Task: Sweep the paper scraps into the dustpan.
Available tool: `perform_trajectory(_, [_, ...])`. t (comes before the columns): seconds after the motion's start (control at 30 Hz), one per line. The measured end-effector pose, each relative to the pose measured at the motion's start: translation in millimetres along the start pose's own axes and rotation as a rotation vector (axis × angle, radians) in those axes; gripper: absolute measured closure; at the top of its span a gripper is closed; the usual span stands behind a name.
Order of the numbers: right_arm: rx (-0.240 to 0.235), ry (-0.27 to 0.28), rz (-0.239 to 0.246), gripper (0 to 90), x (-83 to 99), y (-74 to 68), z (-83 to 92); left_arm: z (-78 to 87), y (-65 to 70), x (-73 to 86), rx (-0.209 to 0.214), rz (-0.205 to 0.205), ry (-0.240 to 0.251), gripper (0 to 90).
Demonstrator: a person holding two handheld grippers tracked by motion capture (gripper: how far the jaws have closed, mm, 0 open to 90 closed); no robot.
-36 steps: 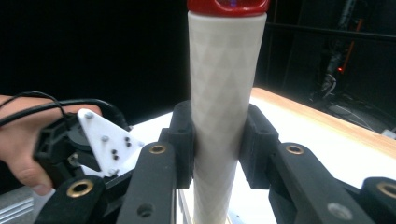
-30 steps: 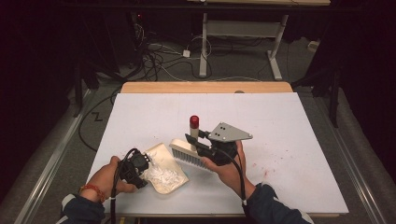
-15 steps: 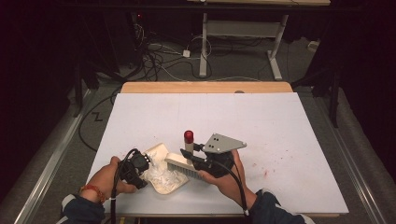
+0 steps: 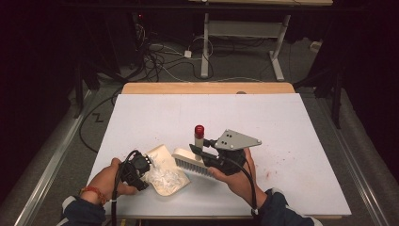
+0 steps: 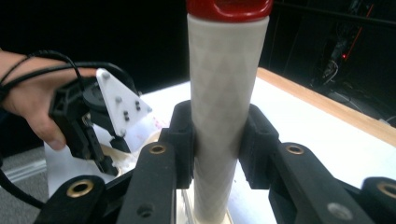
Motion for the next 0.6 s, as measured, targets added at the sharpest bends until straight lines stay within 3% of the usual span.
perform_trajectory(0.23, [0.002, -0.017, -0.004, 70.6, 2.8, 6.4, 0.2, -0.2, -2.3, 0.9, 0.011, 0.006, 0.018, 62.7])
perform_trajectory(0.33, [0.019, -0.013, -0.005, 70.5, 3.8, 12.4, 6.5, -0.6, -6.2, 2.4, 0.032, 0.012, 0.045, 62.6])
perform_trajectory(0.6, [0.061, -0.006, -0.027, 70.6, 9.6, 35.2, 28.1, -0.8, -6.1, 2.4, 0.018, 0.031, 0.065, 62.5])
Point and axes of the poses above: each handheld gripper's, and its own axes: z roughly backward along the jaws, x roughly out of its underside, y roughly to its right, the point moved 1 cm from there along -z, roughly forward along the jaws, and after that the axes turned 8 degrees about -y, right-handed, at the moved point
